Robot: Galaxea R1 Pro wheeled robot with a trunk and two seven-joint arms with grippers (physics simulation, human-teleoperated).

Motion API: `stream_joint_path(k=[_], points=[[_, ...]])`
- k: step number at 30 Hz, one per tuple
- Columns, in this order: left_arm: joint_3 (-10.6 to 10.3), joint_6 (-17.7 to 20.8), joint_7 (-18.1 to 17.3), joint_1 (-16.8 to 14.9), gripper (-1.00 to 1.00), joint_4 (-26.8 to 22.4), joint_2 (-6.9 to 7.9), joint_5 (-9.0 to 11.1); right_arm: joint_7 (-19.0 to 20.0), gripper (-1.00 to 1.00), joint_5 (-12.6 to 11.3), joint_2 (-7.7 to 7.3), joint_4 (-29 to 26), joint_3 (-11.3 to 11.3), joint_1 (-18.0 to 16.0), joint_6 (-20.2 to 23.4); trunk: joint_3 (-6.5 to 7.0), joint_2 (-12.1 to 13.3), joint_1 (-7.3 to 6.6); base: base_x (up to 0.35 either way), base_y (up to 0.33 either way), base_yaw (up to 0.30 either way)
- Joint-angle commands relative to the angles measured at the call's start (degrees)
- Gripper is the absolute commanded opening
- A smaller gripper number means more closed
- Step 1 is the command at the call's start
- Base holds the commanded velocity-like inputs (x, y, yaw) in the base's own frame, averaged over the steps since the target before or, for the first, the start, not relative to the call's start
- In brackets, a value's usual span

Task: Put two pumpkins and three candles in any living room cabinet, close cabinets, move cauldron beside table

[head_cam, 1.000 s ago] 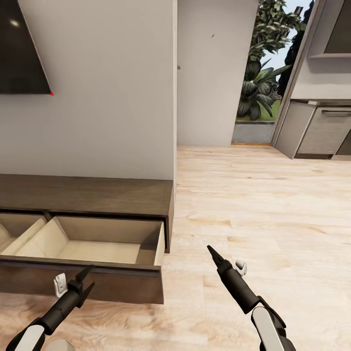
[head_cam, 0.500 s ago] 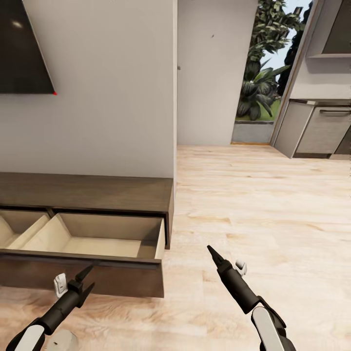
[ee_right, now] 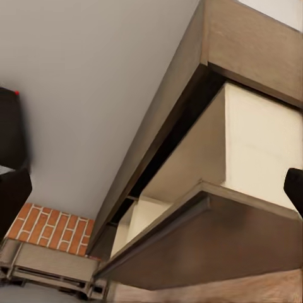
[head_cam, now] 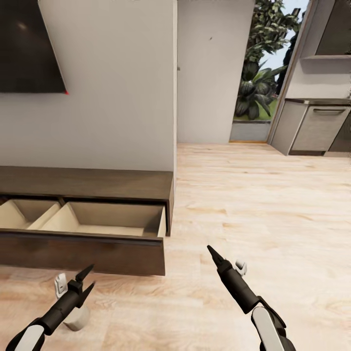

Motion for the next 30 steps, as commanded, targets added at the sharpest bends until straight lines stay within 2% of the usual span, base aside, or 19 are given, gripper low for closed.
stream_joint_path(k=[1,9,11,14,19,22,24,27,28,30], points=[[0.0,0.0,0.0,0.0,1.0,0.0,0.04,0.0,0.0,1.0,0.0,0.0,0.0,0.0,0.0,0.0,0.0,0.0,0.0,-0.31,0.0,0.0],[0.1,0.6,0.6,0.1,1.0,-0.1,0.57,-0.3,-0.2,1.0,0.0,0.0,0.0,0.0,0.0,-0.1,0.0,0.0,0.0,-0.227,0.0,0.0],[-0.1,1.2,1.4,0.1,1.0,-0.4,1.43,-0.3,-0.3,1.0,0.0,0.0,0.0,0.0,0.0,-0.2,0.0,0.0,0.0,-0.07,0.0,0.0],[-0.5,5.2,4.9,0.2,1.0,-1.1,3.71,-0.6,-0.8,1.0,0.1,0.0,0.0,0.0,0.0,-0.1,0.0,0.0,0.0,-0.022,0.0,0.0],[-0.7,11.5,11.9,0.2,1.0,-5.4,8.04,-2.0,-2.2,1.0,0.2,-0.14,-0.5,0.0,-0.2,0.4,0.0,0.0,0.0,-0.005,0.0,0.0],[-0.6,15.9,17.4,0.2,1.0,-7.6,12.36,-6.0,-4.9,1.0,0.3,-0.69,-3.6,0.1,-0.2,2.2,0.0,0.0,0.0,0.0,0.0,0.0],[-0.7,18.9,19.3,0.2,1.0,-8.3,14.9,-9.4,-8.0,1.0,0.3,-0.94,-5.5,0.0,-0.1,5.2,0.0,0.0,0.0,0.0,0.0,0.0],[-0.6,22.2,20.4,0.2,1.0,-8.8,17.01,-13.8,-12.6,1.0,0.3,-1.13,-6.6,-0.4,-0.3,8.3,0.0,0.0,0.0,0.0,0.0,0.0],[-0.6,22.6,20.5,0.2,1.0,-8.8,17.46,-14.7,-13.5,1.0,0.3,-1.15,-6.8,-0.4,-0.4,8.7,0.0,0.0,0.0,0.0,0.0,0.0],[-0.7,23.7,20.7,0.2,1.0,-9.0,18.96,-17.8,-16.0,1.0,0.3,-1.34,-7.2,-0.6,-0.4,10.4,0.0,0.0,0.0,0.0,0.0,0.0]])
